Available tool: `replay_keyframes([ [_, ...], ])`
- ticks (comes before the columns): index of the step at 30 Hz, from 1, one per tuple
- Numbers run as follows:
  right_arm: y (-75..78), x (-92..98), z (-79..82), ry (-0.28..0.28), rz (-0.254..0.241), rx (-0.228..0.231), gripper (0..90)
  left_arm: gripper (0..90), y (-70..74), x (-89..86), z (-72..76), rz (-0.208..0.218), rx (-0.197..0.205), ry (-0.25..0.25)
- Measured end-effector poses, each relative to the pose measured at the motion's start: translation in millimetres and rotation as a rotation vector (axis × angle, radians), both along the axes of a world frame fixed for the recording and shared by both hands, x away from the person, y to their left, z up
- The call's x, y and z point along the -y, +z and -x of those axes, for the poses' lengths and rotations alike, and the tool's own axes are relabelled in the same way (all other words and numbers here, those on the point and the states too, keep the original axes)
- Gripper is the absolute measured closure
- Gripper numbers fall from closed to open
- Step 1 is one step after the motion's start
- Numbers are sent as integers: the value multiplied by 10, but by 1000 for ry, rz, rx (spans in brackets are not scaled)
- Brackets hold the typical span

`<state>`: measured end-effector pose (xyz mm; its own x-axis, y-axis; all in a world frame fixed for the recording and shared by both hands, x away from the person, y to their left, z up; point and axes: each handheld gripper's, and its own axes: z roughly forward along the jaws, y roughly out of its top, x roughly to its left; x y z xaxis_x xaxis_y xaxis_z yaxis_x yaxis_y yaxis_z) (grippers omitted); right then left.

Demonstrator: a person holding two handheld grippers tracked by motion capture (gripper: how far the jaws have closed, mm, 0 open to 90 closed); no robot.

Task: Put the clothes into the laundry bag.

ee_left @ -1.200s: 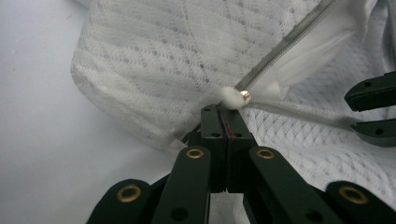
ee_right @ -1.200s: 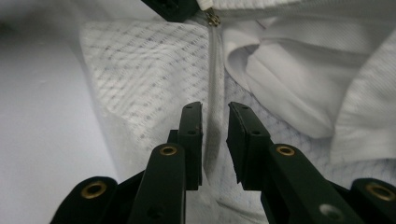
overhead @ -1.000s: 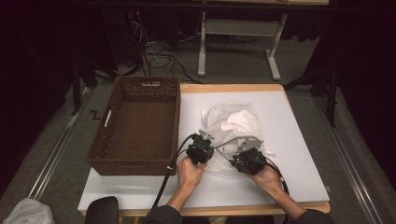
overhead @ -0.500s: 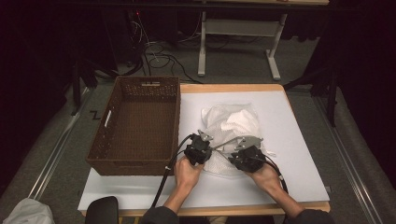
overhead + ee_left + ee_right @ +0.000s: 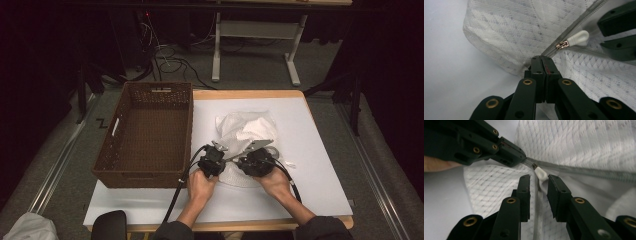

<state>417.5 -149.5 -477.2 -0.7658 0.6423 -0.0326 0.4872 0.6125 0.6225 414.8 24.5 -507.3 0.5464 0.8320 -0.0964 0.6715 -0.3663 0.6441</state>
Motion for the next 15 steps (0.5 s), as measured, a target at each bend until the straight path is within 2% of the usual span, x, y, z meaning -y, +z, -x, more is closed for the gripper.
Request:
replay_keyframes([
  [7,-61,-76,-110,-17,27,-32,735,896,-5,2,3,-3,5,-4],
  [15,-42,-92,-129,-13,28,-32,800,896,-11,3,9,-1,12,-4],
])
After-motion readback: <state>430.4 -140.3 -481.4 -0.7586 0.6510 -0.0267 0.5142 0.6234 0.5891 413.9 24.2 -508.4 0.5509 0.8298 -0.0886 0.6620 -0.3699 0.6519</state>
